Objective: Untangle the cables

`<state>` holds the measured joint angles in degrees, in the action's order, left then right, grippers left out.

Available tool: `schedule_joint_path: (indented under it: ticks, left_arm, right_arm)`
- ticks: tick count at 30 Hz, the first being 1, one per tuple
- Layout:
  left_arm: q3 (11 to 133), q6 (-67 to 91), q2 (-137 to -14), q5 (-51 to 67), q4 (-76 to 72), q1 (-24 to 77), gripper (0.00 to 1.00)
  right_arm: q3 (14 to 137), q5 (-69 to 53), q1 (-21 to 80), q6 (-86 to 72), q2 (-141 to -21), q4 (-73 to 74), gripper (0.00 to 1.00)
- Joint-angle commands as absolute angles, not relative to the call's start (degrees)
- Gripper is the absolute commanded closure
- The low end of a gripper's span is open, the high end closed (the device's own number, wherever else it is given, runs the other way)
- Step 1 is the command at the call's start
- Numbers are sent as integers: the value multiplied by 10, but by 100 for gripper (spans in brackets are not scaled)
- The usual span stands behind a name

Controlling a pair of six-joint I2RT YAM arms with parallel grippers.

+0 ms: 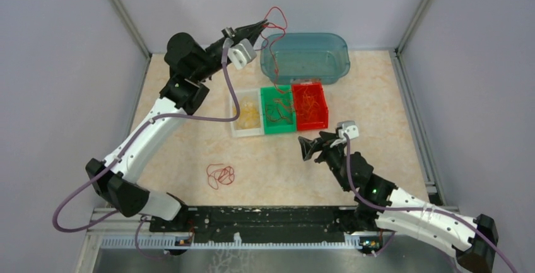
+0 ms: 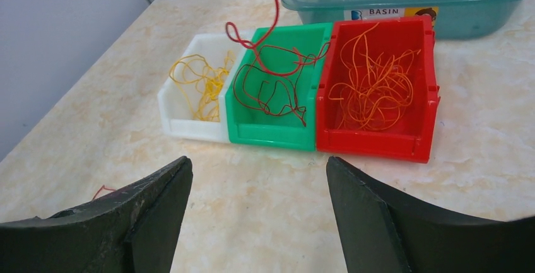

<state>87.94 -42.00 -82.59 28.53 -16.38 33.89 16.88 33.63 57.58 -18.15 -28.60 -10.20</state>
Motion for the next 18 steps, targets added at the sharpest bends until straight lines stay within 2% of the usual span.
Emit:
schedule_joint_path:
  ticks: [1, 12, 18]
  left_arm:
    - [883, -456, -814, 260, -200, 344, 100]
    - [842, -474, -831, 262, -204, 345, 100]
    - [798, -546, -850, 276, -212, 343, 100]
  right_arm:
    - [182, 351, 572, -186, -284, -106, 22]
    - [185, 358, 572, -202, -276, -98, 23]
    - [190, 364, 573, -208, -265, -88, 23]
